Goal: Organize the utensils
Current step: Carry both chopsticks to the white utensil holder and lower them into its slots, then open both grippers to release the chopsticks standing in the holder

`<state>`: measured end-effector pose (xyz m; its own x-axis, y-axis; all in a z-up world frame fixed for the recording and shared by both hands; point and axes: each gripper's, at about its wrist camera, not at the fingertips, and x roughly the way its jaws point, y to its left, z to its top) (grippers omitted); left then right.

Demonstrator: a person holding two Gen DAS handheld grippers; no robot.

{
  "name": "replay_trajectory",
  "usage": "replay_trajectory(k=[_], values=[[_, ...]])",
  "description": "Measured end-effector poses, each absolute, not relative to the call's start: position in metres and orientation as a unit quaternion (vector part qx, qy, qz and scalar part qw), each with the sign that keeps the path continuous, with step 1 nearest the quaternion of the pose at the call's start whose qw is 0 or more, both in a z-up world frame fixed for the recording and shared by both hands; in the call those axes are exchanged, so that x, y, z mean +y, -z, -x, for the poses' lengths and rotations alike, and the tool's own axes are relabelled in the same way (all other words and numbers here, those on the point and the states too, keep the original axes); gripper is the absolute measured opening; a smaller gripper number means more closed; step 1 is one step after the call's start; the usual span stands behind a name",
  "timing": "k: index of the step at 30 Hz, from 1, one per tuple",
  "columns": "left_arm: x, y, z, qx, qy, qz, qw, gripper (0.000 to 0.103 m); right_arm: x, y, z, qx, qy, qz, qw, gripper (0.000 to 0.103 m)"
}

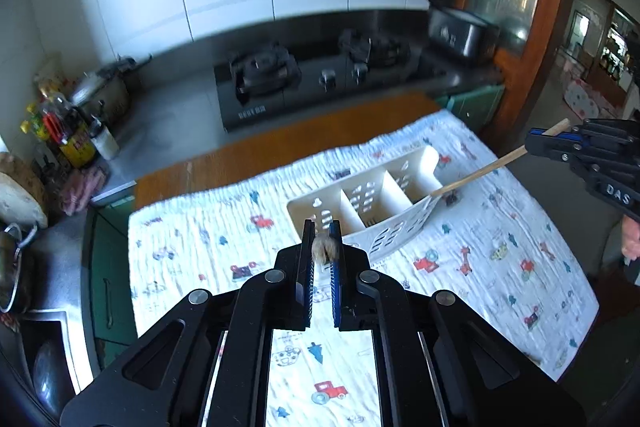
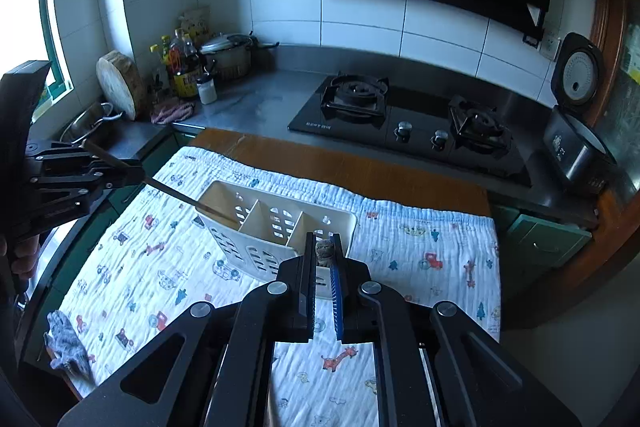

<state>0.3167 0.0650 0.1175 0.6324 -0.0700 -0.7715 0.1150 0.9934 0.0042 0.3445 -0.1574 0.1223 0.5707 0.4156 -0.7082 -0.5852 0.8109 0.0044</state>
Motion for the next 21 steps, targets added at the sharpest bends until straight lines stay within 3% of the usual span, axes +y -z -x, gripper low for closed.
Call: replay_trajectory(k=[9, 17, 18, 21], values=[[0.077, -0.075, -0.360, 0.481, 0.056, 0.018, 0.875, 0.006, -0.146, -0.103, -0.369, 0.392, -0.282, 0.109, 0.869, 0.007], [0.087, -0.063, -0.363, 0.471, 0.056, 0.065, 0.878, 0.009, -0.152, -0.099, -0.373, 0.386, -0.282, 0.093, 0.874, 0.010], [0.089, -0.066, -0.360, 0.465, 0.054, 0.066, 0.881, 0.011, -0.154, -0.100, -0.372, 0.381, -0.278, 0.093, 0.877, 0.011], [0.091, -0.081, -0.348, 0.441, 0.053, 0.073, 0.893, 0.029, -0.162, -0.110, -0.363, 0.358, -0.271, 0.096, 0.888, 0.020]])
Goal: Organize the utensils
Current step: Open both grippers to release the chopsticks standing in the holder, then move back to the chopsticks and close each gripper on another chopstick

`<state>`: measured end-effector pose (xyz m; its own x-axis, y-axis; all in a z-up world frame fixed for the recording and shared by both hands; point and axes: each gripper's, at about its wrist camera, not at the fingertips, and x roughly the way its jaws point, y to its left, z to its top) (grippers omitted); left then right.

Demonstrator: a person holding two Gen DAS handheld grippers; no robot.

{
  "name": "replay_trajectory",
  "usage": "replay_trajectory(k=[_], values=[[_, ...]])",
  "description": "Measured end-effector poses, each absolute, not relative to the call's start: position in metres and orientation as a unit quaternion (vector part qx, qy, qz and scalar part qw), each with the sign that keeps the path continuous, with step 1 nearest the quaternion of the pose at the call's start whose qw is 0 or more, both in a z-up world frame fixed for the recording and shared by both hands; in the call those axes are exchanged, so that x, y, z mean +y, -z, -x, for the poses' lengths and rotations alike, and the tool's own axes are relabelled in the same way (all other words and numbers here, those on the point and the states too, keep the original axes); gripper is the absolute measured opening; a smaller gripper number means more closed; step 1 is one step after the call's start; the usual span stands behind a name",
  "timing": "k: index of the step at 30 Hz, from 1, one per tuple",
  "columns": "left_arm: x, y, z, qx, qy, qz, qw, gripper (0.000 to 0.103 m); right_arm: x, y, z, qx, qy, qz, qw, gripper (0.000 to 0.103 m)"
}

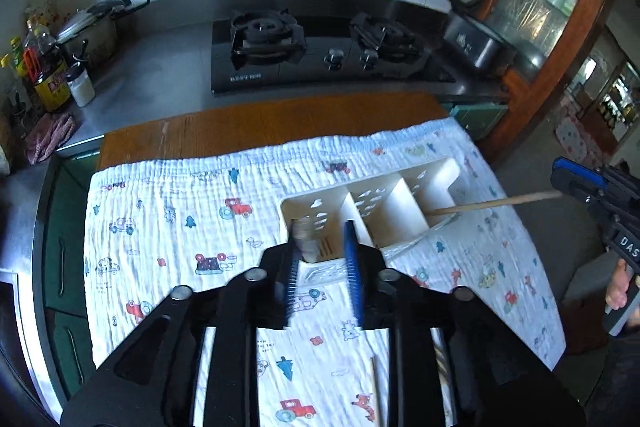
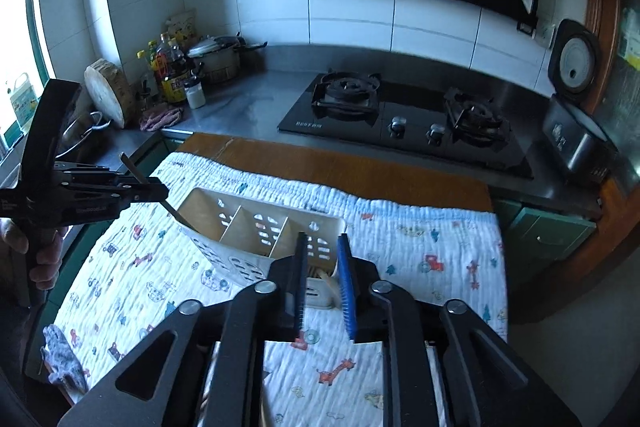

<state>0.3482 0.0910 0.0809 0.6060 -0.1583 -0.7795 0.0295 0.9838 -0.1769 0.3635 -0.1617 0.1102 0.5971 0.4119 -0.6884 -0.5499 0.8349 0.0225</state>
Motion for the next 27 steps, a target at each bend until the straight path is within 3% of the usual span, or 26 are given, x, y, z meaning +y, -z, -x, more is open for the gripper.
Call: replay_trajectory(k=[6, 11, 27], values=[[0.088, -0.114, -0.292, 0.380, 0.043, 0.072, 0.921, 0.030, -0.189, -0.127, -0.320, 0.315, -0.268, 0.084, 0.907, 0.022], [0.077, -0.109, -0.234, 0.359, 0.037, 0.066, 0.930, 0.030, -0.211, -0.114, -0.265, 0.296, -0.277, 0.088, 0.910, 0.023], [0.033, 0.014, -0.091, 0.376, 0.047, 0.097, 0.920, 0.030, -0.254, 0.031, -0.127, 0.327, -0.292, 0.098, 0.894, 0.023]])
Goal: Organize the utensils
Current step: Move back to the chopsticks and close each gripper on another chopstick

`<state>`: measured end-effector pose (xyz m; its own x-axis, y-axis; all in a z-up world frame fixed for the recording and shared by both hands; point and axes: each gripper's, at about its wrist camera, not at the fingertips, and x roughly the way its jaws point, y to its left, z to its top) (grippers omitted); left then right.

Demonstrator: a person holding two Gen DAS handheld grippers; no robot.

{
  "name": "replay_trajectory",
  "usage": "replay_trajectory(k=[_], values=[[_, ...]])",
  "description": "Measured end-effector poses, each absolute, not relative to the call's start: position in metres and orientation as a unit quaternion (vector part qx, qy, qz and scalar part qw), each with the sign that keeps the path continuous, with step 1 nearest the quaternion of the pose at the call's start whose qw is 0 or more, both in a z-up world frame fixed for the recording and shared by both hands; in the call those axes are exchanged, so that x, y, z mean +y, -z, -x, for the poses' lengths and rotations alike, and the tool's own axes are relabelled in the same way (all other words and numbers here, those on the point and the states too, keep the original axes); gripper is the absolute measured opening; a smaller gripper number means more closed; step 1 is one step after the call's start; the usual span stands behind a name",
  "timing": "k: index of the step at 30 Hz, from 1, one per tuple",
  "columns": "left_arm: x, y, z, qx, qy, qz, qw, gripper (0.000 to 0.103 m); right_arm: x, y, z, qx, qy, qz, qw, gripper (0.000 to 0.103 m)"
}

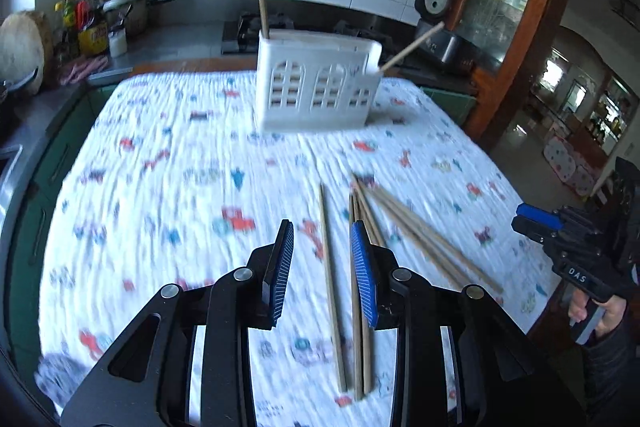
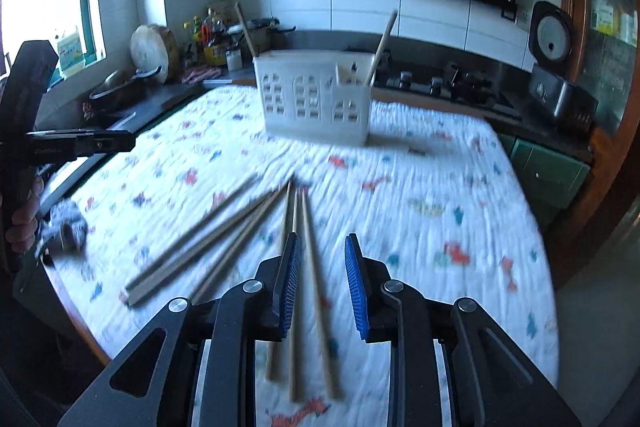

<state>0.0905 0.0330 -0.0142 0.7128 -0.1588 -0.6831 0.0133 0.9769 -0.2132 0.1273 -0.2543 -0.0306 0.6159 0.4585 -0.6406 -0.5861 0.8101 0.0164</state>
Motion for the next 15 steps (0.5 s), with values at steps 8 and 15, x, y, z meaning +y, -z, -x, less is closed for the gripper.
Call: replay_trajectory(k=[8, 15], values=[[0.028, 0.057, -0.066, 0.403, 0.041, 0.098, 0.909, 0.029, -0.264, 0.085, -0.112, 0.356, -0.285, 0.103, 0.884, 0.021], [0.024, 0.072, -0.053, 0.412, 0.044, 0.092, 0.905, 0.028, -0.268, 0.102, -0.113, 0.372, -0.280, 0.103, 0.879, 0.017]])
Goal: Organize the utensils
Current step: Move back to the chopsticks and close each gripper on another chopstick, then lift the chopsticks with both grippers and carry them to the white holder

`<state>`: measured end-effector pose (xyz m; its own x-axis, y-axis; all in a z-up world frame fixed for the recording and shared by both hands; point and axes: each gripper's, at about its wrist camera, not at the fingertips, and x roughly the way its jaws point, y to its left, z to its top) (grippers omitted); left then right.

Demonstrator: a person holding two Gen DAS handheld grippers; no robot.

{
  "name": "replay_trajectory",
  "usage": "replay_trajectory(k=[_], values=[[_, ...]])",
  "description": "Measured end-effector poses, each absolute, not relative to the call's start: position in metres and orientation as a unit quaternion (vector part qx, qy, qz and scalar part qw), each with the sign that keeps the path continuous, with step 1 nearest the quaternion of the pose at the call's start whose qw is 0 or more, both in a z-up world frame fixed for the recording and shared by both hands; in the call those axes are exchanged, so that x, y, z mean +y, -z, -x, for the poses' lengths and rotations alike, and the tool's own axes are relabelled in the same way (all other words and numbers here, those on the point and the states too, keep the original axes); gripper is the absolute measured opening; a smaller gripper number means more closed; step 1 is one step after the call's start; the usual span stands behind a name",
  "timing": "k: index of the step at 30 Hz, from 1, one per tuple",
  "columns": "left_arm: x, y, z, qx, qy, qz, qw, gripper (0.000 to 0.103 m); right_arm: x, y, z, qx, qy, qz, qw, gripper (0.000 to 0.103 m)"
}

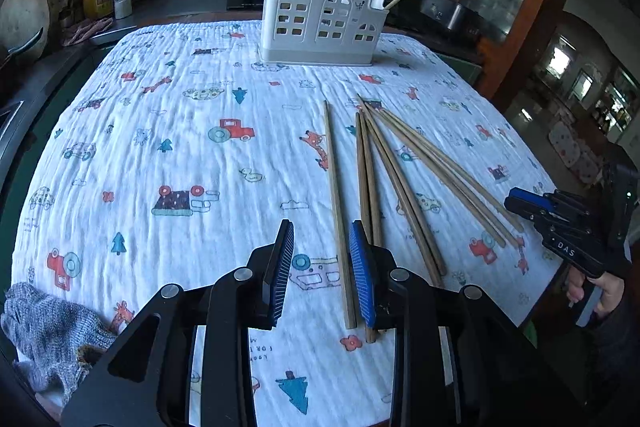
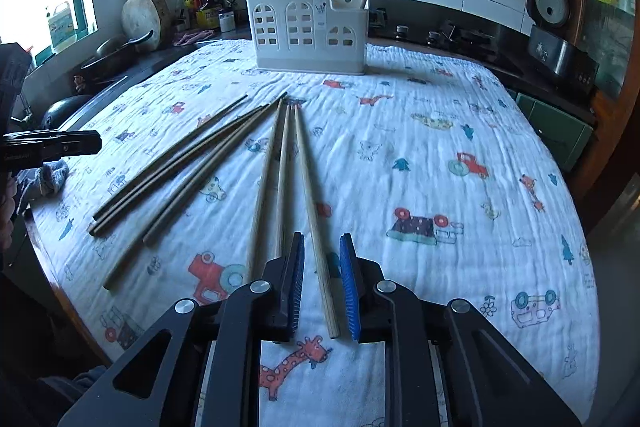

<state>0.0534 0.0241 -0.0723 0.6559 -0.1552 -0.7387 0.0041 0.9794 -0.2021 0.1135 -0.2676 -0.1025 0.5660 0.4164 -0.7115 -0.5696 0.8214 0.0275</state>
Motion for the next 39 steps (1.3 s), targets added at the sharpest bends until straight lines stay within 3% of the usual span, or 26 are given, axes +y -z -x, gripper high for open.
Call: replay_trajectory(k=[17, 36, 39], values=[[0.005, 0.099, -0.053, 0.437, 0.070, 0.103, 0.891, 0.018, -0.260, 0.119, -0.117, 0.373, -0.276, 0.123, 0.877, 0.008], [-0.004, 0.113, -0.078, 0.452, 0.048, 0.088, 0.886, 0.014, -0.262, 0.081, -0.100, 0.337, -0.283, 0.110, 0.891, 0.007], [-0.009, 0.112, -0.080, 0.455, 0.031, 0.066, 0.887, 0.008, -0.262, 0.069, -0.098, 0.324, -0.283, 0.107, 0.896, 0.007]])
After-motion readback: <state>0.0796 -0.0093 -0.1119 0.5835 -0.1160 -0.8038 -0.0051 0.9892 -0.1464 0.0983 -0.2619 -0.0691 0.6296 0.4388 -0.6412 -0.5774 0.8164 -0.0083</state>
